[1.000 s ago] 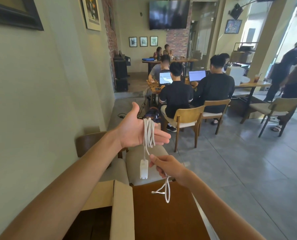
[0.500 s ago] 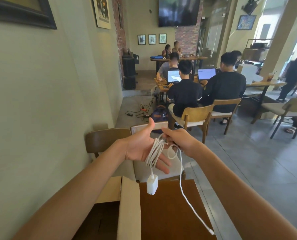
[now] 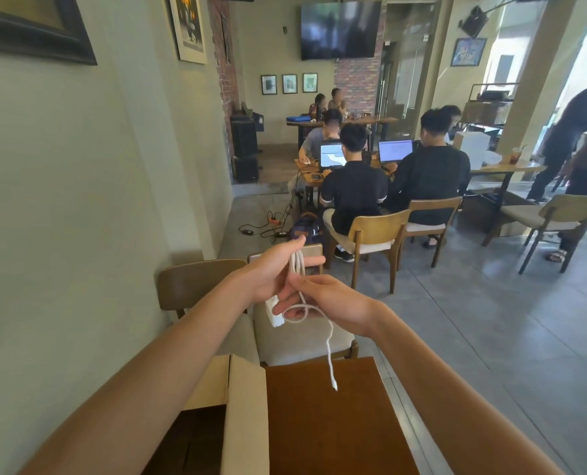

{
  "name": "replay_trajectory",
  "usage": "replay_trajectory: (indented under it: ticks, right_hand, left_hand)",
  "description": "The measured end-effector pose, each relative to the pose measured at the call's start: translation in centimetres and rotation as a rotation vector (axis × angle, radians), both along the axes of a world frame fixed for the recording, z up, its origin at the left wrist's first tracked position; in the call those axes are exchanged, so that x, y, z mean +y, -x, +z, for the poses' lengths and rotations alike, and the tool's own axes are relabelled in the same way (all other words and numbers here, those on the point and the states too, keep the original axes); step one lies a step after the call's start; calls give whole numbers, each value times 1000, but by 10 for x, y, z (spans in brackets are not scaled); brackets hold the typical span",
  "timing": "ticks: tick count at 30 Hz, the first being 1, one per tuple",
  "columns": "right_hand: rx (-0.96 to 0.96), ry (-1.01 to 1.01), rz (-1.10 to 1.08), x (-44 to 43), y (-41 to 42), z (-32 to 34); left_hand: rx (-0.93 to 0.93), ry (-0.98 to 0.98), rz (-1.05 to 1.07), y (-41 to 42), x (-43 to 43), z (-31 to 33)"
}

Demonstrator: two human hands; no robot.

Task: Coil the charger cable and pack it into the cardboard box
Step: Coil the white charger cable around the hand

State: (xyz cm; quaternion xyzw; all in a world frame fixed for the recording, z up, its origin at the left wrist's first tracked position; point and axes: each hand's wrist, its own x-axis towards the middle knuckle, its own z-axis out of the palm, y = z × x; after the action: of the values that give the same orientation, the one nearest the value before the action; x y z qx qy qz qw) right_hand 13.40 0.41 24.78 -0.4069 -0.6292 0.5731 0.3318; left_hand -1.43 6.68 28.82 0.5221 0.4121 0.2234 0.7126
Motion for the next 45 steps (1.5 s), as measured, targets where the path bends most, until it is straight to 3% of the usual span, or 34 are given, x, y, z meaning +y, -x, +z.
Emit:
replay_trajectory:
  ticks: [5,10,14,18,23,28,34,38,41,45]
  right_hand:
    - [-80,-48,-117,0,4,-21]
    - [25,-50,-231,1,0,-47]
    - [20,15,-401,13,-6,-59]
    - [-102,47,-488,26,-9,-58]
    - [-207,143,-369,23,-8,-51]
    - [-383,97,-181,18,5,-66]
    - [-337,251,-123,26,11,-68]
    - [-284,243,-323,29,8,-59]
    - [-138,197,-487,33,8,-50]
    - [118,350,-315,33,-1,-21]
  left_hand:
    - [-157,-107,26,0,-3,17]
    - [-281,-67,1,9,1,26]
    - [-289,-36,-49,16,-3,30]
    - [-248,-23,-53,22,-6,26]
    - [-330,-31,-59,31,-5,23]
    - [-320,-116,-46,37,5,23]
    - [-294,-61,-237,42,1,18]
    - [-214,-39,-400,49,-5,17]
    - [-142,-51,-493,48,-11,14]
    - [-9,-92,-668,44,-17,5]
